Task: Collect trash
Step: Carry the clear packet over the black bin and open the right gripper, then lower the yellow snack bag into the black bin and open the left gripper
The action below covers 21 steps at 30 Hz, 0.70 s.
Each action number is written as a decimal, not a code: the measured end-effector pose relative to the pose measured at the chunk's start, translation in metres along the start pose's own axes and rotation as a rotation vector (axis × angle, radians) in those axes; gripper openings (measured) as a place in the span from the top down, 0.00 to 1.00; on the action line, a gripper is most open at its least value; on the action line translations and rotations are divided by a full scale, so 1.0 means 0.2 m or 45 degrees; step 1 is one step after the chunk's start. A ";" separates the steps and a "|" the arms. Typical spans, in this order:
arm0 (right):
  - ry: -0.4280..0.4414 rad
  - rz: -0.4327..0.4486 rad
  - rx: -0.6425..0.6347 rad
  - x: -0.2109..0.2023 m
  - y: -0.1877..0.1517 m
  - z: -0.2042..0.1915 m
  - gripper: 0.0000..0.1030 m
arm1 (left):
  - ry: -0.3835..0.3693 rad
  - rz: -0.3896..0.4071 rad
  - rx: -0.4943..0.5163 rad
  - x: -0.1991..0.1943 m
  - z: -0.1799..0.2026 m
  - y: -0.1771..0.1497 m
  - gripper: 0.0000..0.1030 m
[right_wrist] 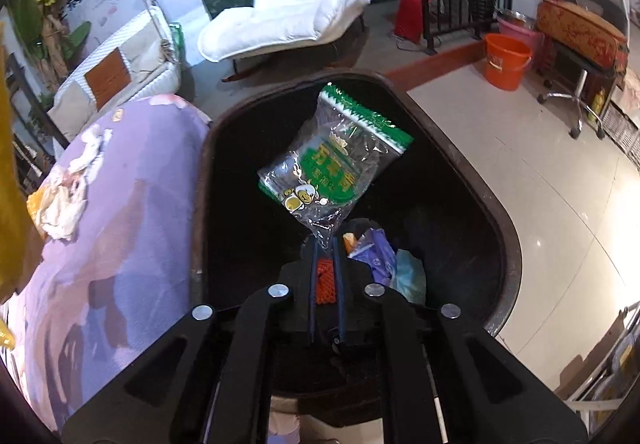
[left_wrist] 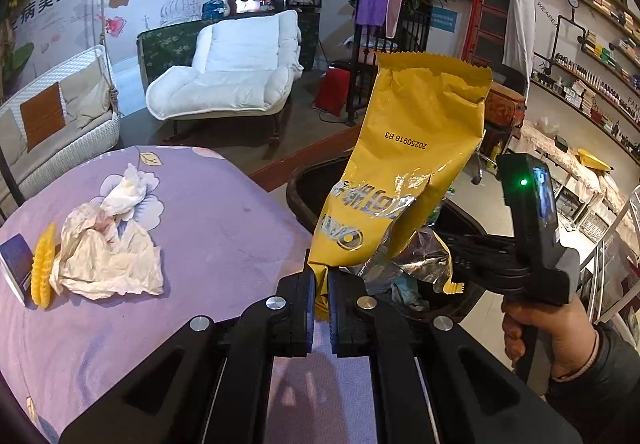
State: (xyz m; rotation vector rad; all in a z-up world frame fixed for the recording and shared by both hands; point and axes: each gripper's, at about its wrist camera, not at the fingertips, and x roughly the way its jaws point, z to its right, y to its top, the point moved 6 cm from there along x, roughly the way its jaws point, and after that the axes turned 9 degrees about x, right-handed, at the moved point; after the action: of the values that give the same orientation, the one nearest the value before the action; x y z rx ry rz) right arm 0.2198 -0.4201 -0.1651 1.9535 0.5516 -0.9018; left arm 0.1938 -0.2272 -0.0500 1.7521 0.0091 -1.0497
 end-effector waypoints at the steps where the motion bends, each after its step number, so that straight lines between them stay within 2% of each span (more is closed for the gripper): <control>1: 0.007 -0.003 0.011 0.00 0.00 0.00 0.75 | -0.011 -0.006 -0.004 0.01 0.01 0.00 0.94; 2: 0.011 -0.005 0.024 0.00 0.00 0.01 0.64 | -0.020 -0.011 -0.005 0.03 0.02 0.01 0.94; 3: 0.009 0.005 0.038 -0.01 -0.01 0.01 0.41 | -0.024 -0.016 -0.003 0.04 0.03 0.02 0.94; 4: 0.006 0.027 0.044 -0.03 -0.01 0.01 0.36 | -0.025 -0.021 0.002 0.05 0.04 0.02 0.94; 9: 0.014 0.120 0.042 -0.18 0.00 0.02 0.36 | -0.067 -0.046 -0.011 0.11 0.08 0.05 0.94; 14: 0.001 0.193 0.064 -0.33 -0.04 0.08 0.30 | -0.085 -0.069 -0.002 0.17 0.12 0.07 0.94; 21: -0.025 0.229 0.127 -0.46 -0.09 0.19 0.30 | -0.104 -0.106 0.036 0.25 0.20 0.10 0.94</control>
State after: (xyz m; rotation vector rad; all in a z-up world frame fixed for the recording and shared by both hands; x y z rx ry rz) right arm 0.1359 -0.4462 -0.1166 2.0444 0.3186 -0.8476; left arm 0.2080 -0.2907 -0.0690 1.7452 0.0163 -1.1863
